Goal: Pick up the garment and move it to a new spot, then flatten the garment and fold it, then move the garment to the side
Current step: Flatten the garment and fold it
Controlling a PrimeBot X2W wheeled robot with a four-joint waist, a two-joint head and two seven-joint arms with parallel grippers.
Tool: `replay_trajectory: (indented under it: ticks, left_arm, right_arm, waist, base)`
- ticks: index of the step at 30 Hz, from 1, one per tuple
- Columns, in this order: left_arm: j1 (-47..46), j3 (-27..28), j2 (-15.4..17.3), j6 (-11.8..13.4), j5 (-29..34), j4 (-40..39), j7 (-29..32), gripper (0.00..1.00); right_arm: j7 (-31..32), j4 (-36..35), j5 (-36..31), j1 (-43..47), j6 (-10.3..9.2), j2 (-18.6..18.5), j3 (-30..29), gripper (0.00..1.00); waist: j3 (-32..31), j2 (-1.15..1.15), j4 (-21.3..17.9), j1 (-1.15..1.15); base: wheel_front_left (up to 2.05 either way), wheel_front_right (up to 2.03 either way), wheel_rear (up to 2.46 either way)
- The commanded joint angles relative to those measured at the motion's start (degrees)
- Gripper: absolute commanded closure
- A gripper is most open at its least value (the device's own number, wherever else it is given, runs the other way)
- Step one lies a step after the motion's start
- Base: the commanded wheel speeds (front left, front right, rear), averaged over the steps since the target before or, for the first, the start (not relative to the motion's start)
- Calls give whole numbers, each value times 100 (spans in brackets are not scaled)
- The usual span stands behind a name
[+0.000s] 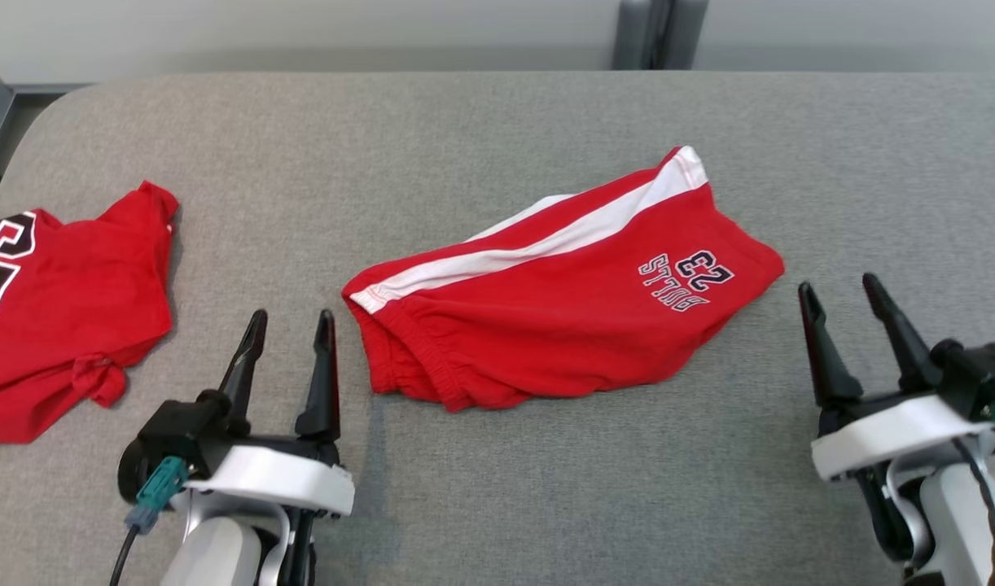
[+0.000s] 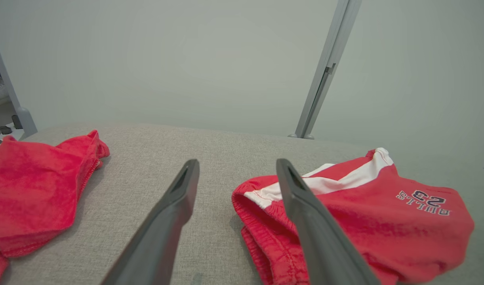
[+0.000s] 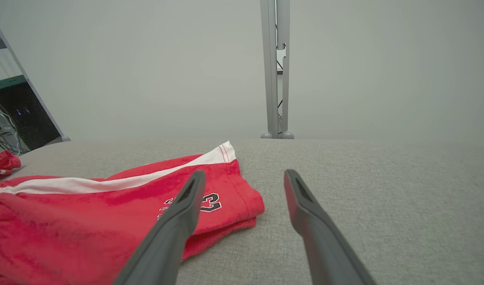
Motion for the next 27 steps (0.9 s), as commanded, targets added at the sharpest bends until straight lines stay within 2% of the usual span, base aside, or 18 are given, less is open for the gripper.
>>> replay_trajectory:
  ticks: [1,12,19,20,21,22,23,27]
  left_arm:
    - [-183,-21,-20,-59,64,1,-9,0]
    - [-700,-194,-259,-304,207,108,-9,0]
    - [-782,-114,-359,-381,282,173,-9,0]
    - [-782,-99,-362,-396,296,181,-9,0]
    - [-782,-99,-362,-396,296,181,-9,0]
    - [-783,-82,-365,-412,311,182,-9,0]
    - [-784,-75,-368,-418,323,185,-9,0]
    - [-742,-11,-374,-436,377,201,-9,0]
  right_arm:
    - [-1,132,5,-220,3,-98,-21,0]
    - [215,1566,113,-1274,3,-483,364,0]
    - [483,2441,428,-1469,3,-364,769,0]
    - [492,2492,494,-1462,3,-333,806,46]
    - [492,2492,494,-1462,3,-333,806,46]
    - [504,2523,537,-1455,3,-311,854,65]
    - [506,2550,596,-1448,3,-296,901,100]
    - [364,2556,797,-1402,1,-300,995,100]
  waist:
    - [136,0,124,0]
    - [716,0,633,0]
    - [773,0,611,0]
    - [769,0,589,0]
    - [769,0,589,0]
    - [767,0,561,0]
    - [762,0,536,0]
    - [703,0,427,0]
  base:
    - [0,0,0]
    - [0,0,0]
    - [0,0,0]
    - [0,0,0]
    - [0,0,0]
    - [0,0,0]
    - [0,0,0]
    - [0,0,0]
